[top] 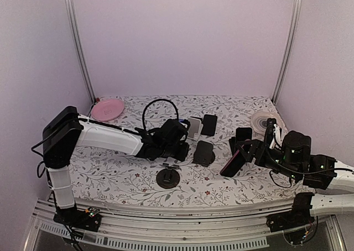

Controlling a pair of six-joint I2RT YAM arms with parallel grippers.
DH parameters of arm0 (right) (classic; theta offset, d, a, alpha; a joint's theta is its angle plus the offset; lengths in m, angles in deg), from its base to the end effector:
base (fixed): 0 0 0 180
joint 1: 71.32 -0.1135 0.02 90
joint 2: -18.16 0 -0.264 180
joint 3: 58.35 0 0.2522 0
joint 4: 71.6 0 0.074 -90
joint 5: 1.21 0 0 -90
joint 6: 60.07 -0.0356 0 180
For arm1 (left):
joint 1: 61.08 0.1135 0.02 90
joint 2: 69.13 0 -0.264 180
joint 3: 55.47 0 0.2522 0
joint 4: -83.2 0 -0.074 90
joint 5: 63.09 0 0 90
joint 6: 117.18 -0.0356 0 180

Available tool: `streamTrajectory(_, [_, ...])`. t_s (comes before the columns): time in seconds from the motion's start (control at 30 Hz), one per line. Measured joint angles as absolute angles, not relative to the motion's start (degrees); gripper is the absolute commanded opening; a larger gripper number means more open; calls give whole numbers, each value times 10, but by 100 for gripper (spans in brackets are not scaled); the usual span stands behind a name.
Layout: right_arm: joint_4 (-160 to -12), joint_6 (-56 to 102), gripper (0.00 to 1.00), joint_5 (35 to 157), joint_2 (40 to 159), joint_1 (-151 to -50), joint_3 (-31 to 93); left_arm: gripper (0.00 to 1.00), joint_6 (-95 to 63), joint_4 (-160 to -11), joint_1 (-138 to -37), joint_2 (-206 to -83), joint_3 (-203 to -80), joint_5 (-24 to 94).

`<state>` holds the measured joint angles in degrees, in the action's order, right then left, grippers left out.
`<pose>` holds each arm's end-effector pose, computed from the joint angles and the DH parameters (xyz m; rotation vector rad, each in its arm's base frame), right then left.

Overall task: Place the phone on the phone stand
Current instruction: Move the phone stand to the center of the board.

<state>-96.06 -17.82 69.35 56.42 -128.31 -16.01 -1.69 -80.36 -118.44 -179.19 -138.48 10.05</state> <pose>0.0999 0.1320 0.2575 0.0762 2.0106 0.8912 0.2318 -0.3427 0.1724 0.4946 2.2700 -0.4016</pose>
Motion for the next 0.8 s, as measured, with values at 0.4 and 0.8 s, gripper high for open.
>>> streamTrajectory(0.4, [-978, -176, 4, 689, 551, -1283, -160, 13, -25, -769, -1188, -1887, -1424, 121])
streamTrajectory(0.8, [-980, -175, 4, 687, 550, -1283, -158, 10, -20, -767, -1222, -1893, -1441, 132])
